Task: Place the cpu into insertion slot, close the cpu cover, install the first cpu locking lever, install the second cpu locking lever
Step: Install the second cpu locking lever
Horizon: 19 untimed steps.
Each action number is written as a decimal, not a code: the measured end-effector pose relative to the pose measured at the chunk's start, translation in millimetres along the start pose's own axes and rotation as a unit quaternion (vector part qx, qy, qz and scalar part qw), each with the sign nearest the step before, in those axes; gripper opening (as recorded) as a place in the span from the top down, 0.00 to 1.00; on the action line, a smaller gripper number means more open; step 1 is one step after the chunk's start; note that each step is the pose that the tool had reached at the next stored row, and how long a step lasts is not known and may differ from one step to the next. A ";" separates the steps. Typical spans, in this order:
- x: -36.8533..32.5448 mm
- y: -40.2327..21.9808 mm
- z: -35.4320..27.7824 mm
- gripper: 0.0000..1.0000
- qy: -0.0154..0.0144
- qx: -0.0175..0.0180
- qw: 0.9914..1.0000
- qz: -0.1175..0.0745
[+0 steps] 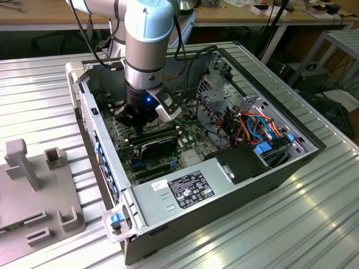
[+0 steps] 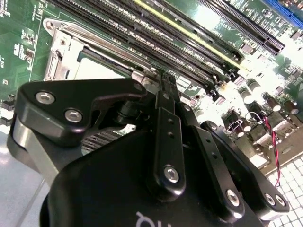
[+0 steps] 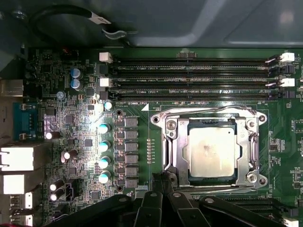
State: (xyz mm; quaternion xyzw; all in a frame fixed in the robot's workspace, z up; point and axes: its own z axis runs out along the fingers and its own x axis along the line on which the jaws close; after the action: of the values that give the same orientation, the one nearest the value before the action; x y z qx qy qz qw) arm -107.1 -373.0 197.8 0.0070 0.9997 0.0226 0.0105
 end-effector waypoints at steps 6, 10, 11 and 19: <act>-0.4 0.6 -5.0 0.89 -0.001 0.004 1.000 0.000; -0.4 1.1 -14.4 0.89 -0.001 0.012 1.000 0.000; -0.5 1.3 -17.5 0.89 -0.001 0.013 1.000 0.000; -0.6 2.5 -26.4 0.89 -0.001 0.017 1.000 0.000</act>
State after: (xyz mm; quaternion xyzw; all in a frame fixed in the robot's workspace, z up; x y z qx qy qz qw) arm -107.1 -371.6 224.4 0.0068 0.9999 0.0053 0.0112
